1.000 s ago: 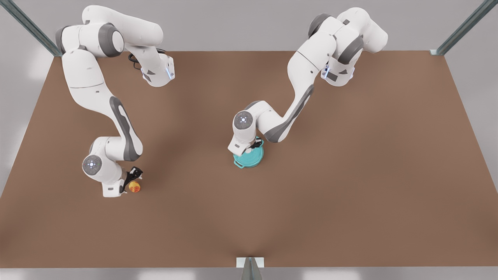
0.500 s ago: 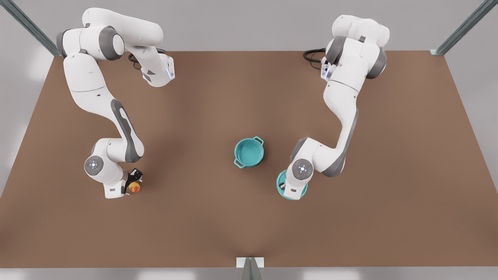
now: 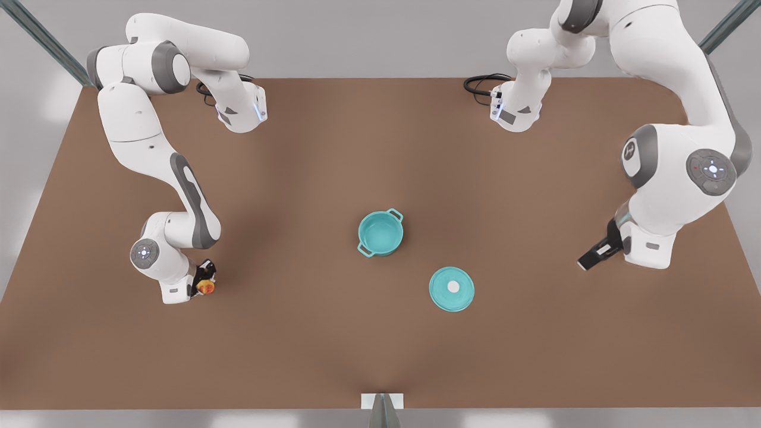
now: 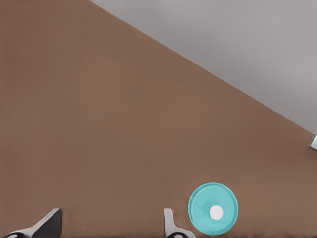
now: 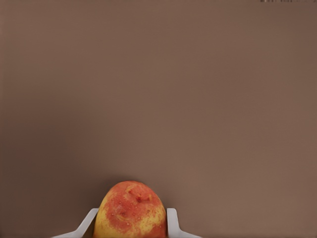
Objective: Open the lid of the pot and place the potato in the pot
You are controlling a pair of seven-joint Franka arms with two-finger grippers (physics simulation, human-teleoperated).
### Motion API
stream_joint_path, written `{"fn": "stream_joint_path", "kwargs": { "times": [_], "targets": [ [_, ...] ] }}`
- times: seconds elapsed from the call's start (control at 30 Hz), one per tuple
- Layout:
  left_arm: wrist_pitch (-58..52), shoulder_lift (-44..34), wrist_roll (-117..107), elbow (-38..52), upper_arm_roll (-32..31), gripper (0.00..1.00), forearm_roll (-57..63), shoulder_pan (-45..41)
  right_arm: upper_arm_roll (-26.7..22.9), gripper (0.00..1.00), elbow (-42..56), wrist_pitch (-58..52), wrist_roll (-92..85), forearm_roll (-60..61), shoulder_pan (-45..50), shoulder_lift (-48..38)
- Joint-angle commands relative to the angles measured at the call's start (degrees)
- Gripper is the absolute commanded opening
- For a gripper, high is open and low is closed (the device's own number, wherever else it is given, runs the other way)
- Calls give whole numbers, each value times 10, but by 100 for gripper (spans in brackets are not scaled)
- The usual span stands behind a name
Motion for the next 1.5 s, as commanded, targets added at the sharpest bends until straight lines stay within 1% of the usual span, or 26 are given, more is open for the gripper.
{"fn": "stream_joint_path", "kwargs": {
  "times": [0.0, 0.1, 0.13, 0.23, 0.27, 0.3, 0.33, 0.4, 0.43, 0.47, 0.5, 0.57, 0.6, 0.63, 0.67, 0.77, 0.83, 0.87, 1.03, 1.1, 1.13, 1.17, 1.2, 1.33, 1.4, 1.47],
  "targets": [
    [-100, 9, 357, 23, 5, 100, 3, 7, 0, 45, 1, 0, -13, -2, 0, -1],
    [-94, 10, 354, 33, 1, 100, 2, 0, 0, 42, 1, -10, -15, -2, 3, -6],
    [-92, 10, 350, 33, -10, 100, 1, -3, 0, 42, 1, -32, -15, -2, 4, -22],
    [-90, 8, 357, 35, -3, 100, 9, -10, 4, 42, 4, -81, -15, -1, 17, -61],
    [-95, 2, 356, 55, 2, 100, -65, 30, 4, 42, 9, -96, -16, -1, 28, -73],
    [-120, -5, 420, 59, 1, 100, -152, 70, 5, 42, 18, -118, -16, 0, 37, -83],
    [-138, -5, 503, 60, 3, 100, -153, 73, 6, 42, 26, -130, -15, 3, 54, -92],
    [-166, -28, 493, 60, -8, 100, -116, 69, 6, 42, 38, -154, -9, 6, 84, -108],
    [-166, -38, 401, 61, -18, 100, -105, 49, 6, 42, 46, -160, -8, 6, 101, -113],
    [-166, -37, 295, 62, -23, 100, -67, -6, 6, 42, 65, -184, -3, 14, 117, -113],
    [-166, -37, 256, 62, -23, 100, -66, -27, 7, 42, 78, -201, -1, 20, 134, -113],
    [-185, -39, 194, 80, -36, 100, -85, -28, 6, 42, 104, -223, 14, 23, 163, -112],
    [-191, -61, 202, 87, -26, 100, -83, -22, 7, 42, 114, -233, 19, 24, 172, -112],
    [-192, -60, 212, 86, -34, 100, -81, -17, 6, 42, 119, -239, 29, 25, 185, -112],
    [-189, -42, 209, 84, -36, 100, -69, -39, 6, 42, 127, -241, 43, 25, 201, -112],
    [-188, -40, 210, 83, -35, 100, -56, -39, 5, 42, 153, -250, 90, 25, 256, -110],
    [-188, -39, 212, 83, -34, 100, -66, -36, 5, 43, 170, -257, 119, 47, 293, -101],
    [-189, -38, 217, 83, -32, 100, -101, -22, 5, 43, 183, -257, 135, 49, 307, -92],
    [-193, -37, 260, 63, -34, 100, -92, -25, 5, 43, 230, -257, 209, 49, 364, -55],
    [-188, -12, 260, 58, -33, 100, -72, -23, 5, 43, 248, -258, 238, 60, 387, -40],
    [-168, -15, 260, 15, -28, 100, -84, -13, 4, 43, 266, -262, 251, 60, 401, -29],
    [-119, -74, 262, -75, -31, 100, -85, -8, 3, 43, 286, -266, 268, 60, 413, -15],
    [-88, -103, 262, -122, -30, 100, -85, -8, 3, 43, 298, -267, 276, 60, 420, -6],
    [-92, -92, 284, -120, -30, 100, -84, -4, 1, 43, 333, -261, 305, 58, 448, 36],
    [-92, -89, 284, -120, -30, 100, -84, -4, -11, 42, 366, -259, 320, 58, 467, 71],
    [-92, -86, 284, -120, -30, 100, -84, -4, -11, 42, 369, -243, 329, 57, 472, 91]
  ]
}}
